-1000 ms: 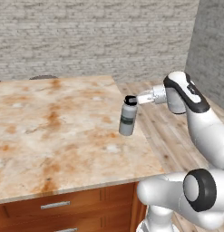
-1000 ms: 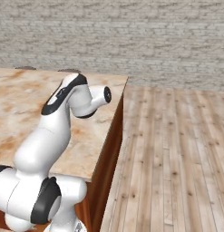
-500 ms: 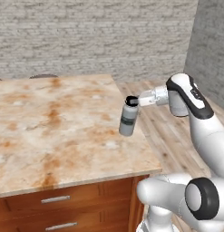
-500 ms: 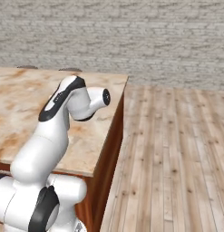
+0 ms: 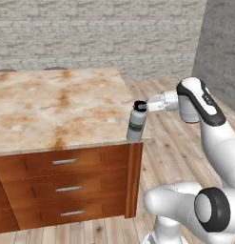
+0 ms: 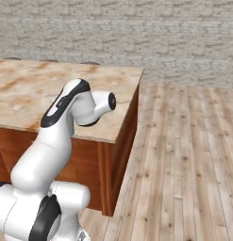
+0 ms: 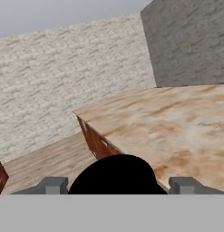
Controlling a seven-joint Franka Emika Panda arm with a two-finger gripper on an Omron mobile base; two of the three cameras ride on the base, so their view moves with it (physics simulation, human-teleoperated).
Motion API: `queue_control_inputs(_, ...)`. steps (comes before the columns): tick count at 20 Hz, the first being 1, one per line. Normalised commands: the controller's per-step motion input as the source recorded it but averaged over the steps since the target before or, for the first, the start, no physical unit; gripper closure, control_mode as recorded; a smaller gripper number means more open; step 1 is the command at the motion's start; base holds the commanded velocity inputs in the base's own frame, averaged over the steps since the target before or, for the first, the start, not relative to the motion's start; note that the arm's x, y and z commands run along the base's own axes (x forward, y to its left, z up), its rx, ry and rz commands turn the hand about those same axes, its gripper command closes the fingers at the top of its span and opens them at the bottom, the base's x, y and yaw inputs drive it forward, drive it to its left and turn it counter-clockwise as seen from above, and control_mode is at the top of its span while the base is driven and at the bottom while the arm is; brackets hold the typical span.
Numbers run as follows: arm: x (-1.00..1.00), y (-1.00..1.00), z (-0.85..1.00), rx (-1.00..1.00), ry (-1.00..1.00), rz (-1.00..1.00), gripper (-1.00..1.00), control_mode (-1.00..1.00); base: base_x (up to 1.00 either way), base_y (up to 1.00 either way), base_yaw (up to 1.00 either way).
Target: Pick the water bottle from the counter and place it in the open cabinet.
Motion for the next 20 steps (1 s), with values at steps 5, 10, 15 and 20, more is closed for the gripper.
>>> queue_control_inputs(5, 0.00, 0.00, 0.00, 0.00, 0.00, 0.00, 1.00, 1.00, -0.88, 0.00, 0.41)
queue_control_inputs(10, 0.00, 0.00, 0.00, 0.00, 0.00, 0.00, 1.00, 1.00, -0.65, 0.00, 0.51)
queue_control_inputs(15, 0.00, 0.00, 0.00, 0.00, 0.00, 0.00, 1.00, 1.00, -0.27, 0.00, 0.53)
queue_control_inputs(20, 0.00, 0.00, 0.00, 0.00, 0.00, 0.00, 1.00, 1.00, 0.21, -0.21, 0.51)
